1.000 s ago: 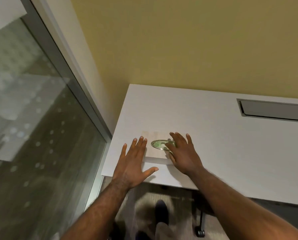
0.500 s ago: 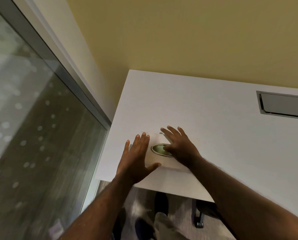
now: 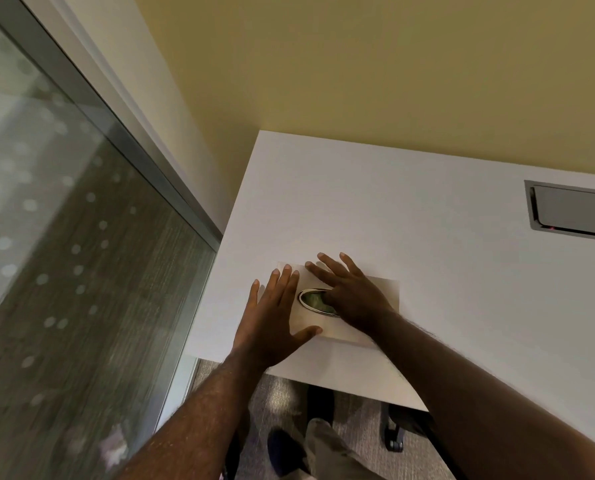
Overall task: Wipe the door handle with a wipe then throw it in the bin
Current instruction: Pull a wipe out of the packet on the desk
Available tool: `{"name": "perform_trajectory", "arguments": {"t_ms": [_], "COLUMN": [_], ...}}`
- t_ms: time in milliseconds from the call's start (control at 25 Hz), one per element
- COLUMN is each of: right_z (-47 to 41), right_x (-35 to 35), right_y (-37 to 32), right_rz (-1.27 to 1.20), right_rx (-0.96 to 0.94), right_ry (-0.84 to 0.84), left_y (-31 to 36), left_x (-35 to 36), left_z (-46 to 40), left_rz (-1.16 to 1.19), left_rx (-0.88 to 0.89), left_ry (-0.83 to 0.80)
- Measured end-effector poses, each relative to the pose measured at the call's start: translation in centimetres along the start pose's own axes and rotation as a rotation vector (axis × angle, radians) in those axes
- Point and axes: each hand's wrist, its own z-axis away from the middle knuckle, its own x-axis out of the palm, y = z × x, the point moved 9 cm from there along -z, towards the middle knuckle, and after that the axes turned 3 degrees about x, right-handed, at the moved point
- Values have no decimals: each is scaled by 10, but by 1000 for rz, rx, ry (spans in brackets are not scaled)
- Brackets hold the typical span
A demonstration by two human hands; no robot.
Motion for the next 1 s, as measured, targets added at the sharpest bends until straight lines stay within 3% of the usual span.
{"name": "perform_trajectory", "arguments": {"t_ms": [240, 480, 720, 880, 1000], "right_z": [6, 30, 53, 69, 80], "right_x": [-13, -36, -66, -93, -111], "right_y": [-1, 7, -6, -13, -43], "right_rz": [-20, -161, -71, -183, -162], "right_rx": [-128, -7, 70, 247, 239], "right_ry": [35, 306, 468, 525, 587], "left_y": [4, 5, 4, 10, 17], "left_x": [3, 6, -8, -39, -60], "left_z": [-2, 6, 20, 39, 62], "left_rz": [23, 37, -72, -51, -35], "left_rx": [5, 1, -35, -68, -56], "left_ry": [-11, -18, -12, 54, 87]}}
